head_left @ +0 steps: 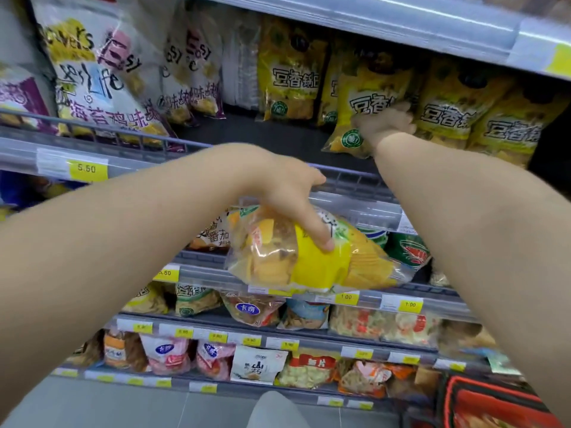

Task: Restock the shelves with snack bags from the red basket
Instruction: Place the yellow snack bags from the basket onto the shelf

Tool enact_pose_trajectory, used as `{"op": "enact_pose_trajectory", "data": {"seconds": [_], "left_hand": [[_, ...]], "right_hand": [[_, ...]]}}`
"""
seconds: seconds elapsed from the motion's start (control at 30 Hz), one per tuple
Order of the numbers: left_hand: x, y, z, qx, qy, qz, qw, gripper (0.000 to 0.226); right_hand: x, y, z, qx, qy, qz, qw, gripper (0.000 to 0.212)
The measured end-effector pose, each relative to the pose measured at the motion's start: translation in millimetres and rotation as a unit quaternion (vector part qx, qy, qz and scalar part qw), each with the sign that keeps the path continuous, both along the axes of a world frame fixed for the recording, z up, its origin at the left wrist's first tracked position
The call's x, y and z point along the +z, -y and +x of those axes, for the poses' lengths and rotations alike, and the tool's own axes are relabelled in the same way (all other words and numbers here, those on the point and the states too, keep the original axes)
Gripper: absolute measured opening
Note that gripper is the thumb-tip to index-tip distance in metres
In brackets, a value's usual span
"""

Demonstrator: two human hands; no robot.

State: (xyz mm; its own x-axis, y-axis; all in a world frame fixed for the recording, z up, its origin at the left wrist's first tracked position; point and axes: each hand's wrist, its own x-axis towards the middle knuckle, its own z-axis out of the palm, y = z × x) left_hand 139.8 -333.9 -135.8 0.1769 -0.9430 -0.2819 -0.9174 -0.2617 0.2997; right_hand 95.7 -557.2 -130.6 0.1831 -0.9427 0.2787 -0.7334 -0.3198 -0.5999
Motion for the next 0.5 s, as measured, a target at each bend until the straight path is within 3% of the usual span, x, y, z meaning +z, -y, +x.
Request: {"op": "enact_pose_trajectory", "data": {"seconds": [0.17, 0.27, 0.37, 0.5], "left_hand": [[23, 9, 2, -0.013, 0.016, 0.068, 0.997, 0.123], [20, 12, 2, -0.027, 0.037, 0.095, 0.994, 0.112], [19, 13, 4, -0.018, 0.017, 0.092, 0.995, 0.114], [18, 13, 6, -0.008, 0.004, 0.089, 0.996, 0.116]], "right_hand": [[1, 9, 10, 0.001, 0.039, 0.038, 0.999, 0.104], [2, 18, 18, -0.021, 0.085, 0.060, 0.994, 0.098], [-1, 26, 25, -0.025, 0.065, 0.055, 0.996, 0.099], [-4, 26, 26, -0.002, 0.047, 0.094, 0.994, 0.116]]}}
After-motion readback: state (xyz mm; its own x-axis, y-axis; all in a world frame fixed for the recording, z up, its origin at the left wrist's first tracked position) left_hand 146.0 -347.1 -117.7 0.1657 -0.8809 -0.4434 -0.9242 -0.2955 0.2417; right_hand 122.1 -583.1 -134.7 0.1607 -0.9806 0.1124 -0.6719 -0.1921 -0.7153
